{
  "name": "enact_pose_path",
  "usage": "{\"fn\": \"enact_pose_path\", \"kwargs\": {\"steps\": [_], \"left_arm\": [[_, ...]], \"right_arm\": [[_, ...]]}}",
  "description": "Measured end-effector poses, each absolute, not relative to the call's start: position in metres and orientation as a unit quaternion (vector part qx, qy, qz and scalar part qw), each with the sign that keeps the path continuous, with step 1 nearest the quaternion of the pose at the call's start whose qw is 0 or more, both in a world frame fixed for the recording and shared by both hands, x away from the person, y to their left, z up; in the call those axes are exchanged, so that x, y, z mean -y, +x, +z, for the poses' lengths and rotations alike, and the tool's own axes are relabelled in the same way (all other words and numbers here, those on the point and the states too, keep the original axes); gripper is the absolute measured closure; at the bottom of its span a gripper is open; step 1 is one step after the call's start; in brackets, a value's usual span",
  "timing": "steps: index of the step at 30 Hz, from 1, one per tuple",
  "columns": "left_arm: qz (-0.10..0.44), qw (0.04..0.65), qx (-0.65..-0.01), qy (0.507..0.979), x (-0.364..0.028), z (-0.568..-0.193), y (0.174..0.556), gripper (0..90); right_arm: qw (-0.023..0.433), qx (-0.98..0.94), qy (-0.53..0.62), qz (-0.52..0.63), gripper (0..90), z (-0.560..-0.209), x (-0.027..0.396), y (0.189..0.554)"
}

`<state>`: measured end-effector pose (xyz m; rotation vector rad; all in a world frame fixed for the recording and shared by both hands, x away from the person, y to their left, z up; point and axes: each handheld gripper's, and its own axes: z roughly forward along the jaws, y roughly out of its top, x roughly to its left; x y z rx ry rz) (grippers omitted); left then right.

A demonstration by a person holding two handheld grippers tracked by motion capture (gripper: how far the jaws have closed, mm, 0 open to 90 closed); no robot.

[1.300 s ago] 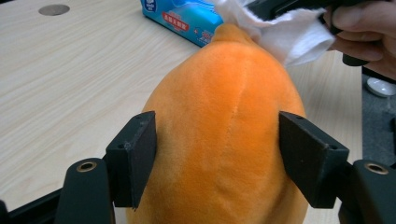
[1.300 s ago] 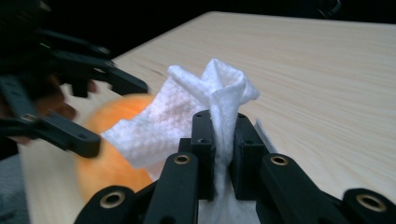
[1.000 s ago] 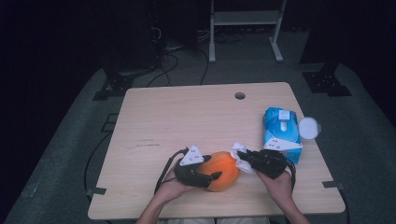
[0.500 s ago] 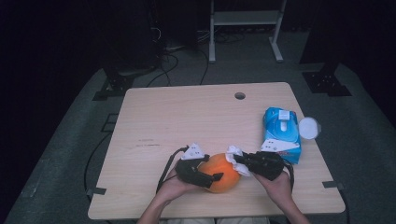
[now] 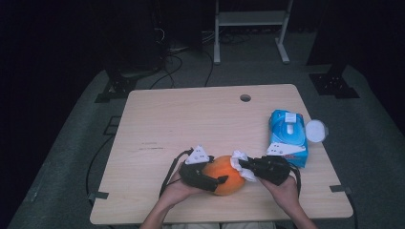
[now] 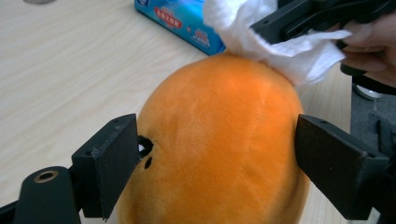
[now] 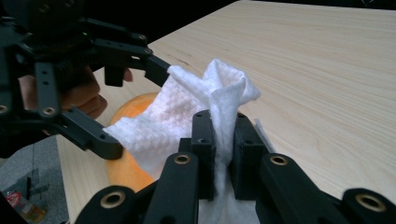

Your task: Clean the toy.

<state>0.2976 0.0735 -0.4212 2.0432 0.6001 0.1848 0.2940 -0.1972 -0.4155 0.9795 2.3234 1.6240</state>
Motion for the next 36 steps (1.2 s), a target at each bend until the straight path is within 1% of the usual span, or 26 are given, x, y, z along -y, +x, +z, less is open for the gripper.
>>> {"fn": "enact_pose_path", "kwargs": {"steps": [1, 2, 3, 4, 5, 9, 11, 13, 14, 15, 17, 18, 20, 22, 25, 28, 31, 32, 33, 34, 35, 36], "left_arm": [[0.08, 0.481, -0.243, 0.839, -0.073, -0.421, 0.296, 18.1], [0.094, 0.48, -0.234, 0.84, -0.072, -0.42, 0.294, 23.6], [0.11, 0.482, -0.219, 0.841, -0.071, -0.419, 0.291, 30.5], [0.128, 0.489, -0.199, 0.839, -0.07, -0.418, 0.287, 40.7], [0.149, 0.486, -0.183, 0.841, -0.067, -0.415, 0.284, 43.2], [0.182, 0.484, -0.159, 0.841, -0.062, -0.412, 0.282, 45.9], [0.182, 0.485, -0.167, 0.839, -0.064, -0.412, 0.285, 45.2], [0.176, 0.485, -0.178, 0.838, -0.066, -0.413, 0.288, 40.6], [0.168, 0.487, -0.186, 0.837, -0.069, -0.413, 0.289, 36.8], [0.158, 0.49, -0.194, 0.835, -0.07, -0.412, 0.291, 29.3], [0.098, 0.491, -0.224, 0.836, -0.073, -0.414, 0.298, 18.0], [0.075, 0.489, -0.236, 0.836, -0.074, -0.418, 0.301, 14.3], [0.062, 0.486, -0.25, 0.835, -0.075, -0.425, 0.303, 11.3], [0.056, 0.486, -0.262, 0.832, -0.077, -0.425, 0.305, 12.4], [0.098, 0.477, -0.225, 0.844, -0.074, -0.424, 0.296, 33.7], [0.144, 0.481, -0.195, 0.843, -0.068, -0.419, 0.289, 43.8], [0.187, 0.488, -0.185, 0.832, -0.066, -0.415, 0.287, 44.9], [0.208, 0.478, -0.18, 0.834, -0.065, -0.414, 0.286, 44.6], [0.217, 0.474, -0.178, 0.835, -0.065, -0.414, 0.286, 44.0], [0.212, 0.475, -0.18, 0.835, -0.066, -0.415, 0.287, 42.5], [0.19, 0.479, -0.189, 0.836, -0.067, -0.416, 0.289, 38.7], [0.169, 0.482, -0.194, 0.837, -0.069, -0.417, 0.291, 30.8]], "right_arm": [[0.075, -0.774, 0.323, 0.539, 80.7, -0.414, 0.196, 0.294], [0.078, -0.773, 0.32, 0.542, 80.7, -0.413, 0.195, 0.294], [0.082, -0.772, 0.319, 0.544, 80.7, -0.412, 0.195, 0.294], [0.082, -0.768, 0.321, 0.548, 80.7, -0.41, 0.195, 0.295], [0.086, -0.765, 0.321, 0.551, 80.7, -0.409, 0.196, 0.297], [0.089, -0.76, 0.33, 0.553, 80.7, -0.41, 0.199, 0.303], [0.084, -0.761, 0.335, 0.55, 80.7, -0.413, 0.201, 0.304], [0.078, -0.763, 0.339, 0.545, 80.8, -0.415, 0.202, 0.304], [0.071, -0.765, 0.341, 0.542, 80.8, -0.417, 0.202, 0.303], [0.064, -0.767, 0.342, 0.539, 80.9, -0.419, 0.201, 0.3], [0.06, -0.773, 0.336, 0.535, 80.9, -0.42, 0.201, 0.296], [0.053, -0.774, 0.334, 0.536, 80.9, -0.42, 0.2, 0.294], [0.053, -0.778, 0.323, 0.536, 80.9, -0.416, 0.195, 0.29], [0.055, -0.778, 0.311, 0.543, 80.8, -0.411, 0.19, 0.289], [0.067, -0.778, 0.304, 0.546, 80.8, -0.407, 0.184, 0.292], [0.071, -0.77, 0.314, 0.551, 80.7, -0.409, 0.184, 0.297], [0.075, -0.76, 0.321, 0.56, 80.7, -0.409, 0.188, 0.302], [0.075, -0.759, 0.323, 0.559, 80.7, -0.409, 0.189, 0.303], [0.077, -0.761, 0.325, 0.556, 80.7, -0.41, 0.191, 0.304], [0.081, -0.764, 0.327, 0.55, 80.7, -0.412, 0.191, 0.305], [0.083, -0.768, 0.331, 0.542, 80.7, -0.416, 0.193, 0.306], [0.077, -0.771, 0.339, 0.533, 80.7, -0.421, 0.196, 0.308]]}}
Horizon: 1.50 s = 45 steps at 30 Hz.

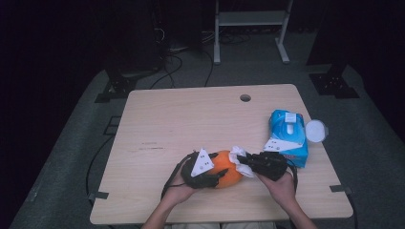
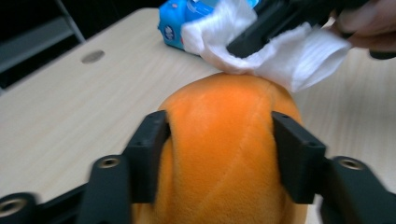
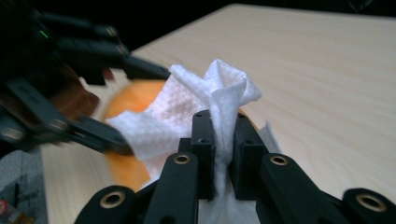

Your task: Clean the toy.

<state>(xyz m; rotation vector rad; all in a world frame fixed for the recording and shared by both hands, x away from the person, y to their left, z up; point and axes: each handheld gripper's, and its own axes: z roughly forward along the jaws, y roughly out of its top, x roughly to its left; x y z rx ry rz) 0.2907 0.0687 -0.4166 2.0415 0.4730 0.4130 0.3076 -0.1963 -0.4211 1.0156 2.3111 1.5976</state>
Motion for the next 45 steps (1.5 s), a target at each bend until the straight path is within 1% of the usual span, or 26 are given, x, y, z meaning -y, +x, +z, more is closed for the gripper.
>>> {"fn": "enact_pose_path", "kwargs": {"steps": [2, 4, 5, 7, 10, 12, 13, 14, 17, 18, 19, 20, 23, 25, 27, 29, 33, 35, 39, 41, 45], "left_arm": [[0.13, 0.497, -0.218, 0.829, -0.073, -0.416, 0.296, 20.9], [0.102, 0.497, -0.248, 0.825, -0.075, -0.417, 0.302, 14.1], [0.092, 0.491, -0.257, 0.827, -0.076, -0.419, 0.304, 13.3], [0.096, 0.485, -0.255, 0.831, -0.078, -0.423, 0.303, 20.0], [0.101, 0.482, -0.238, 0.837, -0.079, -0.422, 0.298, 26.1], [0.098, 0.483, -0.228, 0.839, -0.079, -0.42, 0.297, 25.7], [0.088, 0.49, -0.234, 0.835, -0.08, -0.418, 0.299, 23.3], [0.081, 0.494, -0.243, 0.831, -0.081, -0.417, 0.301, 19.1], [0.069, 0.486, -0.274, 0.827, -0.083, -0.421, 0.306, 14.1], [0.076, 0.48, -0.271, 0.831, -0.082, -0.424, 0.305, 15.1], [0.081, 0.476, -0.264, 0.835, -0.081, -0.425, 0.304, 19.0], [0.089, 0.476, -0.25, 0.839, -0.08, -0.424, 0.302, 22.0], [0.104, 0.467, -0.23, 0.848, -0.077, -0.422, 0.297, 27.0], [0.103, 0.47, -0.23, 0.846, -0.078, -0.423, 0.297, 27.9], [0.1, 0.472, -0.232, 0.845, -0.081, -0.424, 0.297, 27.9], [0.102, 0.47, -0.231, 0.846, -0.08, -0.424, 0.297, 27.8], [0.103, 0.468, -0.234, 0.846, -0.081, -0.425, 0.298, 27.8], [0.099, 0.467, -0.237, 0.846, -0.084, -0.425, 0.3, 27.9], [0.093, 0.473, -0.241, 0.842, -0.087, -0.426, 0.301, 28.0], [0.096, 0.474, -0.237, 0.843, -0.083, -0.425, 0.299, 27.8], [0.104, 0.472, -0.226, 0.846, -0.078, -0.426, 0.295, 27.0]], "right_arm": [[0.064, -0.769, 0.347, 0.533, 80.7, -0.428, 0.202, 0.308], [0.056, -0.771, 0.344, 0.532, 80.7, -0.429, 0.202, 0.304], [0.059, -0.776, 0.336, 0.53, 80.8, -0.427, 0.199, 0.301], [0.07, -0.786, 0.316, 0.527, 80.6, -0.422, 0.19, 0.295], [0.079, -0.787, 0.318, 0.523, 80.5, -0.422, 0.189, 0.297], [0.074, -0.782, 0.334, 0.521, 80.5, -0.427, 0.196, 0.303], [0.08, -0.784, 0.337, 0.514, 80.5, -0.428, 0.198, 0.304], [0.087, -0.786, 0.337, 0.51, 80.5, -0.429, 0.199, 0.304], [0.085, -0.787, 0.334, 0.511, 80.7, -0.427, 0.197, 0.302], [0.076, -0.784, 0.332, 0.519, 80.8, -0.426, 0.195, 0.3], [0.061, -0.78, 0.322, 0.532, 80.8, -0.423, 0.191, 0.298], [0.057, -0.781, 0.311, 0.538, 80.7, -0.421, 0.188, 0.297], [0.069, -0.793, 0.286, 0.533, 80.5, -0.417, 0.18, 0.294], [0.073, -0.788, 0.305, 0.53, 80.5, -0.421, 0.185, 0.298], [0.086, -0.786, 0.331, 0.515, 80.5, -0.427, 0.195, 0.303], [0.08, -0.778, 0.346, 0.518, 80.7, -0.432, 0.203, 0.304], [0.07, -0.779, 0.308, 0.541, 80.7, -0.424, 0.188, 0.292], [0.086, -0.789, 0.283, 0.538, 80.6, -0.419, 0.177, 0.287], [0.091, -0.784, 0.315, 0.528, 80.6, -0.426, 0.19, 0.295], [0.081, -0.777, 0.337, 0.525, 80.6, -0.431, 0.199, 0.3], [0.076, -0.777, 0.312, 0.542, 80.5, -0.424, 0.187, 0.293]]}}
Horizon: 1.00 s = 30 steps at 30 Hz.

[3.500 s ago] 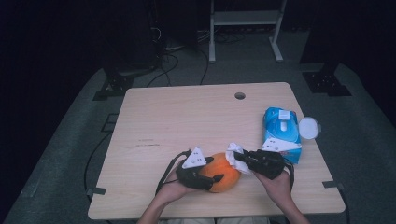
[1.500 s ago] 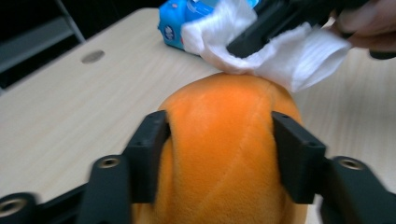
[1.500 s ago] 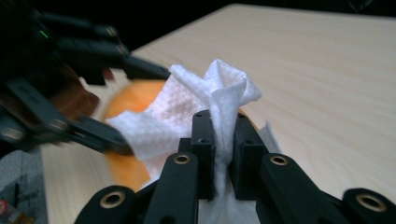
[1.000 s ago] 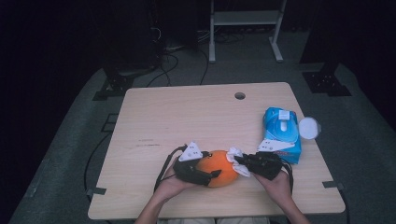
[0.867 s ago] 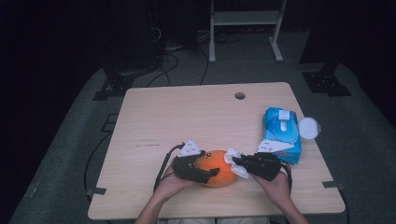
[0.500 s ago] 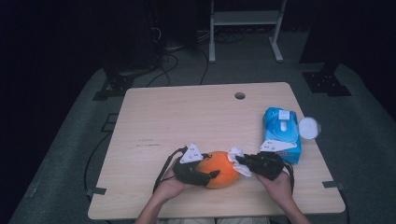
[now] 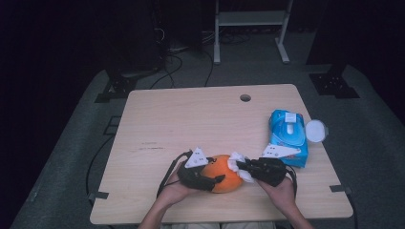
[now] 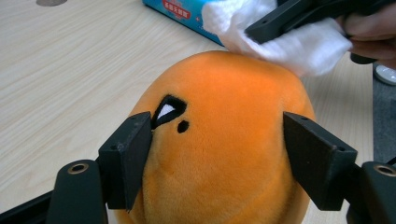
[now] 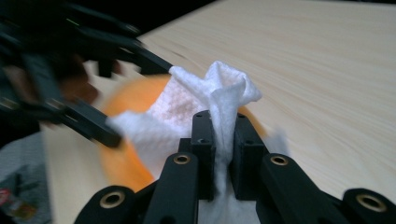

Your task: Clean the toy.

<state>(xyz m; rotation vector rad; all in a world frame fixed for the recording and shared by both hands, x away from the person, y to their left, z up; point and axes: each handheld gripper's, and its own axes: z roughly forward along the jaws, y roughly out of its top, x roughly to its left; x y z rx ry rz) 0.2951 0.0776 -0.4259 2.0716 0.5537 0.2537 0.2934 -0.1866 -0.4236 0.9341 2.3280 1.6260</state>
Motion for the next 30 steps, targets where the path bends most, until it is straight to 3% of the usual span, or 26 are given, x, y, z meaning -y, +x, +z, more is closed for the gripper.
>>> {"fn": "enact_pose_path", "kwargs": {"steps": [3, 7, 12, 15, 18, 19, 22, 26, 28, 30], "left_arm": [[0.1, 0.471, -0.218, 0.849, -0.077, -0.423, 0.294, 24.0], [0.086, 0.479, -0.213, 0.847, -0.081, -0.415, 0.294, 17.9], [0.048, 0.436, -0.26, 0.86, -0.086, -0.422, 0.305, 8.8], [0.047, 0.431, -0.254, 0.865, -0.085, -0.426, 0.304, 15.7], [0.112, 0.442, -0.218, 0.863, -0.087, -0.418, 0.299, 34.0], [0.144, 0.443, -0.206, 0.86, -0.085, -0.415, 0.296, 35.3], [0.171, 0.428, -0.193, 0.866, -0.082, -0.412, 0.295, 33.6], [0.108, 0.462, -0.243, 0.846, -0.089, -0.42, 0.304, 18.2], [0.105, 0.463, -0.256, 0.842, -0.089, -0.42, 0.305, 19.2], [0.128, 0.457, -0.233, 0.849, -0.086, -0.42, 0.3, 27.0]], "right_arm": [[0.085, -0.787, 0.299, 0.532, 80.6, -0.421, 0.178, 0.293], [0.063, -0.787, 0.316, 0.527, 80.7, -0.43, 0.185, 0.297], [0.071, -0.791, 0.313, 0.521, 80.7, -0.43, 0.185, 0.294], [0.064, -0.791, 0.308, 0.525, 80.7, -0.429, 0.179, 0.291], [0.069, -0.786, 0.303, 0.534, 80.7, -0.424, 0.175, 0.289], [0.066, -0.784, 0.303, 0.538, 80.8, -0.423, 0.175, 0.289], [0.074, -0.783, 0.298, 0.541, 80.7, -0.421, 0.172, 0.29], [0.076, -0.784, 0.317, 0.528, 80.8, -0.432, 0.176, 0.296], [0.075, -0.779, 0.329, 0.528, 80.9, -0.432, 0.18, 0.298], [0.082, -0.783, 0.316, 0.529, 80.8, -0.427, 0.174, 0.294]]}}
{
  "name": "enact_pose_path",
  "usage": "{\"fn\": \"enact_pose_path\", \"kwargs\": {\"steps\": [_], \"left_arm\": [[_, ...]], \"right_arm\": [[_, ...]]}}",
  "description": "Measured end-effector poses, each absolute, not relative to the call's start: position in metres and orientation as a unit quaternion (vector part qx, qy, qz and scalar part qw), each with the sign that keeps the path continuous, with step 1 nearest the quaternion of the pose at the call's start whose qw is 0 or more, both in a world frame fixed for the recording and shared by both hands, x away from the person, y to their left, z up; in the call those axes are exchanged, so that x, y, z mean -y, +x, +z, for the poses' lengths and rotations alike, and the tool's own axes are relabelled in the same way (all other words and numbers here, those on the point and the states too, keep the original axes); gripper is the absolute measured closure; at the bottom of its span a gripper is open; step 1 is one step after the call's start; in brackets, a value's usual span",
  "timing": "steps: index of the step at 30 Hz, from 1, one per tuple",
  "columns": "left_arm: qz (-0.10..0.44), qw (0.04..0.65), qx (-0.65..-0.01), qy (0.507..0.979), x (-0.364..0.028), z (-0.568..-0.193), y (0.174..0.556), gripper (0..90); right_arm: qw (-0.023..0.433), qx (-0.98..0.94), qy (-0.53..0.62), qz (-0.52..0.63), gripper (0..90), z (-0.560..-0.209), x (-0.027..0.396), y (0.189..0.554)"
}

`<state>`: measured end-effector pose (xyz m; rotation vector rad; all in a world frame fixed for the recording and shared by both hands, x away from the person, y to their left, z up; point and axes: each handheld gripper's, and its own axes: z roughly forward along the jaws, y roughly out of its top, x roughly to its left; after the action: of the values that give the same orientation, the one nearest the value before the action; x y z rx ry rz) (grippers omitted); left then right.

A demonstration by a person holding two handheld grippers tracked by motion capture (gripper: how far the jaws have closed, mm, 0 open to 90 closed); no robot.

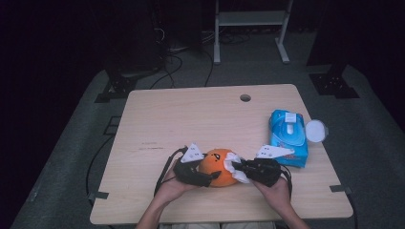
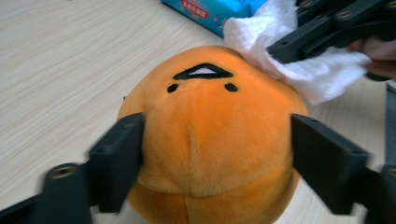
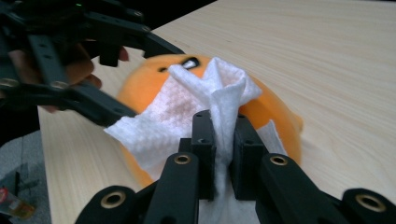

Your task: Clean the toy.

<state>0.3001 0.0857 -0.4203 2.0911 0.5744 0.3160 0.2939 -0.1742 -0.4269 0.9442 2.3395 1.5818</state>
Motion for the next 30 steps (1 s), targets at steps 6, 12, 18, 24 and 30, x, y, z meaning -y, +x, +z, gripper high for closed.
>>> {"fn": "enact_pose_path", "kwargs": {"steps": [6, 12, 18, 24, 30], "left_arm": [[0.142, 0.456, -0.205, 0.854, -0.08, -0.419, 0.294, 26.0], [0.098, 0.465, -0.281, 0.834, -0.086, -0.42, 0.305, 15.0], [0.148, 0.451, -0.204, 0.856, -0.072, -0.42, 0.289, 27.3], [0.122, 0.46, -0.262, 0.839, -0.079, -0.419, 0.299, 9.8], [0.125, 0.461, -0.25, 0.842, -0.079, -0.422, 0.297, 24.2]], "right_arm": [[0.099, -0.787, 0.29, 0.536, 80.8, -0.416, 0.164, 0.291], [0.102, -0.778, 0.335, 0.522, 80.8, -0.429, 0.185, 0.303], [0.089, -0.785, 0.28, 0.546, 80.7, -0.416, 0.158, 0.288], [0.1, -0.781, 0.318, 0.528, 80.8, -0.424, 0.173, 0.298], [0.101, -0.78, 0.305, 0.536, 80.7, -0.418, 0.168, 0.293]]}}
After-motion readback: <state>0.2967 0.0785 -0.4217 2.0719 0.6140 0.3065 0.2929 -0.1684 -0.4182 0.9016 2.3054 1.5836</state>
